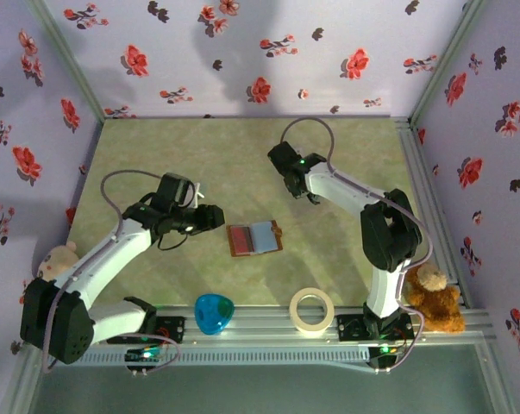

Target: Put the credit cards into the card holder

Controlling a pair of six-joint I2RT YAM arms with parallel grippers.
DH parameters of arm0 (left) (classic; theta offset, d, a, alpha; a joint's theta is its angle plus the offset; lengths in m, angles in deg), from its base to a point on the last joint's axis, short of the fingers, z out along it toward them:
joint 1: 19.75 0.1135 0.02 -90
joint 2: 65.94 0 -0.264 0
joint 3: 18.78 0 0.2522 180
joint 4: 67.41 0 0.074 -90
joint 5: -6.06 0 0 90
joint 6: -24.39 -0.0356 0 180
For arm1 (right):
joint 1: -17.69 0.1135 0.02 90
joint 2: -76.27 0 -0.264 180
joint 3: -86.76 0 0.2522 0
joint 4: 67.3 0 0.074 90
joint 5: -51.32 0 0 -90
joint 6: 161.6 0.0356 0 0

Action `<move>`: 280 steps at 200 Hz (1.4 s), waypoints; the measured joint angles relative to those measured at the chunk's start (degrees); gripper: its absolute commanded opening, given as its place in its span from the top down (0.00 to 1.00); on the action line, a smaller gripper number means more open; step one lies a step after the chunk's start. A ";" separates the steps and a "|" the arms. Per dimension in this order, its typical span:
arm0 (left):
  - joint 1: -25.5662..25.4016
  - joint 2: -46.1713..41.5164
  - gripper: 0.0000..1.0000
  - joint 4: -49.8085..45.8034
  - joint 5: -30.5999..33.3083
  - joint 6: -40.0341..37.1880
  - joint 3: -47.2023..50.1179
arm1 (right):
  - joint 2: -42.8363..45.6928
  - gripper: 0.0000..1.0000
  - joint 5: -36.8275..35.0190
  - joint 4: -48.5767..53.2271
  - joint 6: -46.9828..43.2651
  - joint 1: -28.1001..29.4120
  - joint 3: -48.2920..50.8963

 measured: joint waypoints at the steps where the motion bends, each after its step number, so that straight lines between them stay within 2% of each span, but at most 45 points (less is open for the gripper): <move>1: 0.00 0.02 0.54 0.00 0.02 0.00 0.00 | 0.00 0.89 -0.02 0.02 0.00 0.00 0.00; 47: 0.11 0.68 0.54 -0.07 0.17 -0.02 0.00 | 0.61 0.94 0.39 0.68 0.13 0.46 -0.04; 78: 0.11 0.63 0.54 -0.04 -0.13 -0.02 -0.02 | 3.52 0.96 4.07 0.96 1.42 0.72 -0.07; 121: 0.15 -2.03 0.54 2.67 -3.21 0.70 -0.20 | 11.21 0.98 9.81 0.98 4.28 0.70 -0.13; 147: 0.22 -4.52 0.51 7.76 -6.91 2.84 -0.33 | 19.93 0.99 17.35 -2.51 6.12 0.70 2.47; 178: 0.22 -8.15 0.49 21.38 -12.00 7.34 1.27 | 32.02 1.00 29.92 -11.04 9.33 0.70 8.92; 208: 0.22 -9.66 0.49 34.73 -16.00 11.52 3.41 | 39.19 1.00 43.04 -22.97 15.28 0.70 15.96; 244: 0.22 -9.68 0.50 45.03 -18.73 13.86 4.02 | 42.12 1.00 54.31 -40.81 26.64 0.70 24.98; 280: 0.22 -9.68 0.50 51.39 -19.56 15.13 4.94 | 42.10 1.00 59.71 -54.27 35.80 0.72 30.21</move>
